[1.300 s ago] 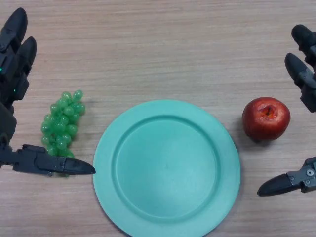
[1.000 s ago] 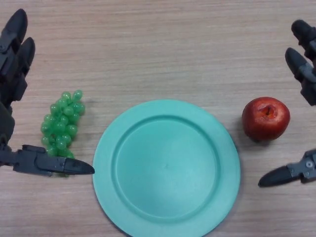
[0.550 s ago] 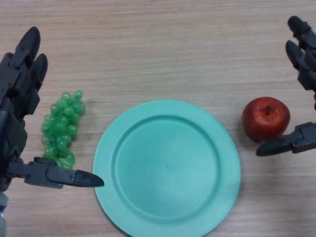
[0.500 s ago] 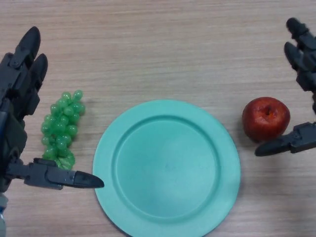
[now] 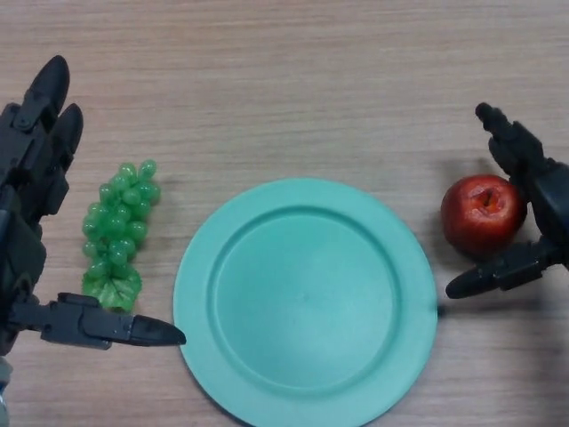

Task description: Pick up the red apple and place it on the plate

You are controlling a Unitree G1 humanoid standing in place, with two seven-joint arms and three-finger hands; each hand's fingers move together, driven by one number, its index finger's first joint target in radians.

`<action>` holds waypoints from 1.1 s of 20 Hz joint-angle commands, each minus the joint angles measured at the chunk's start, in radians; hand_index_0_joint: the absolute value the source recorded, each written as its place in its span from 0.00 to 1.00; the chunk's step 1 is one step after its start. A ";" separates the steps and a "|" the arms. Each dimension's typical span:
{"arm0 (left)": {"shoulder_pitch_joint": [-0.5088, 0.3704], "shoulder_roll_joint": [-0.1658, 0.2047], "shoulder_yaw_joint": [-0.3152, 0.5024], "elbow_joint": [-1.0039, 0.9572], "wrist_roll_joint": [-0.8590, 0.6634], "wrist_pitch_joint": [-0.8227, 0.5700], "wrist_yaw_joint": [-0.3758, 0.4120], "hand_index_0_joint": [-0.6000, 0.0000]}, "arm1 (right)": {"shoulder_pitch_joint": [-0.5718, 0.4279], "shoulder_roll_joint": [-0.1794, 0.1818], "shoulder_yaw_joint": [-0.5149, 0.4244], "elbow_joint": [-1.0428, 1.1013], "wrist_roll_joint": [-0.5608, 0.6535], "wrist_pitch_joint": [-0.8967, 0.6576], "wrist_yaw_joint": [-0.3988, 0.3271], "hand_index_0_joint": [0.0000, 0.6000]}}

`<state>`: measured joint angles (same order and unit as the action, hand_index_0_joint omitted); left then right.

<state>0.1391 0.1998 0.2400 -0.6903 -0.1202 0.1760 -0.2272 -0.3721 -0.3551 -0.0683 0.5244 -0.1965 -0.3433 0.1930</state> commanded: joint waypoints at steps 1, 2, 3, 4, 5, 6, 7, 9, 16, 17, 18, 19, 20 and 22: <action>-0.012 0.016 0.056 -0.048 -0.005 -0.161 0.021 1.00 | -0.065 -0.066 -0.055 0.009 -0.035 -0.144 -0.107 0.75; -0.010 0.015 0.058 -0.041 0.000 -0.172 0.025 1.00 | -0.069 -0.073 -0.058 0.031 -0.073 -0.128 -0.161 1.00; -0.007 0.014 0.056 -0.041 0.004 -0.177 0.025 1.00 | -0.061 -0.076 -0.058 0.004 -0.077 -0.120 -0.171 1.00; -0.003 0.014 0.054 -0.042 0.008 -0.177 0.022 1.00 | -0.044 -0.069 -0.062 -0.048 -0.054 -0.093 -0.160 1.00; 0.000 0.012 0.055 -0.043 0.005 -0.177 0.020 1.00 | -0.035 -0.065 -0.069 -0.108 -0.032 -0.068 -0.155 1.00; 0.002 0.011 0.055 -0.043 0.005 -0.177 0.019 1.00 | -0.019 -0.061 -0.070 -0.165 -0.017 -0.044 -0.144 1.00; 0.001 0.011 0.053 -0.045 0.008 -0.174 0.021 1.00 | 0.004 -0.041 -0.077 -0.263 0.044 0.013 -0.118 1.00; 0.003 0.011 0.057 -0.053 0.007 -0.171 0.016 1.00 | 0.077 0.003 -0.072 -0.511 0.167 0.199 -0.069 1.00; 0.008 0.006 0.065 -0.063 -0.007 -0.171 0.009 1.00 | 0.283 0.145 0.130 -0.828 0.034 0.300 -0.089 1.00; 0.009 0.007 0.068 -0.066 -0.012 -0.169 0.007 1.00 | 0.296 0.155 0.165 -0.812 0.002 0.276 -0.115 1.00; 0.010 0.006 0.071 -0.067 -0.019 -0.172 0.002 1.00 | 0.310 0.160 0.216 -0.788 -0.052 0.253 -0.155 1.00; 0.010 0.007 0.076 -0.067 -0.027 -0.170 -0.001 1.00 | 0.315 0.163 0.250 -0.763 -0.088 0.239 -0.185 1.00; 0.012 0.007 0.082 -0.069 -0.033 -0.167 -0.004 1.00 | 0.316 0.164 0.292 -0.729 -0.126 0.222 -0.226 1.00; 0.021 0.000 0.093 -0.071 -0.044 -0.183 -0.011 1.00 | 0.303 0.165 0.354 -0.668 -0.183 0.209 -0.292 1.00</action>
<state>0.1675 0.1809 0.2601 -0.6990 -0.1331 0.1498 -0.2334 -0.0407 -0.1884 0.3125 -0.0897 -0.3749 0.0103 -0.0362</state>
